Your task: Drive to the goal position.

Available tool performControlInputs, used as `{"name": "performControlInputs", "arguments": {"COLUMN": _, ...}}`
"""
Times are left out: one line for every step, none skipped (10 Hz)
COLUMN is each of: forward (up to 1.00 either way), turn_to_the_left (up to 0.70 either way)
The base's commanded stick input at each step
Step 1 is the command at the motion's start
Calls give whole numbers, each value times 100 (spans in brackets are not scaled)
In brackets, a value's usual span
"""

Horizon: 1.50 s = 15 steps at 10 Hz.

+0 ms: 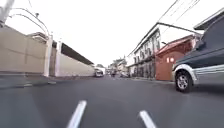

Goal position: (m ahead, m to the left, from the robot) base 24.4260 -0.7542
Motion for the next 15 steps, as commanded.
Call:
{"name": "performControlInputs", "arguments": {"forward": 100, "turn_to_the_left": -38}}
{"name": "performControlInputs", "arguments": {"forward": 100, "turn_to_the_left": -40}}
{"name": "performControlInputs", "arguments": {"forward": 100, "turn_to_the_left": -40}}
{"name": "performControlInputs", "arguments": {"forward": 100, "turn_to_the_left": -40}}
{"name": "performControlInputs", "arguments": {"forward": 100, "turn_to_the_left": -40}}
{"name": "performControlInputs", "arguments": {"forward": 100, "turn_to_the_left": -40}}
{"name": "performControlInputs", "arguments": {"forward": 100, "turn_to_the_left": -40}}
{"name": "performControlInputs", "arguments": {"forward": 100, "turn_to_the_left": -40}}
{"name": "performControlInputs", "arguments": {"forward": 100, "turn_to_the_left": -40}}
{"name": "performControlInputs", "arguments": {"forward": 100, "turn_to_the_left": -40}}
{"name": "performControlInputs", "arguments": {"forward": 100, "turn_to_the_left": -40}}
{"name": "performControlInputs", "arguments": {"forward": 100, "turn_to_the_left": -36}}
{"name": "performControlInputs", "arguments": {"forward": 100, "turn_to_the_left": -5}}
{"name": "performControlInputs", "arguments": {"forward": 100, "turn_to_the_left": 0}}
{"name": "performControlInputs", "arguments": {"forward": 100, "turn_to_the_left": 0}}
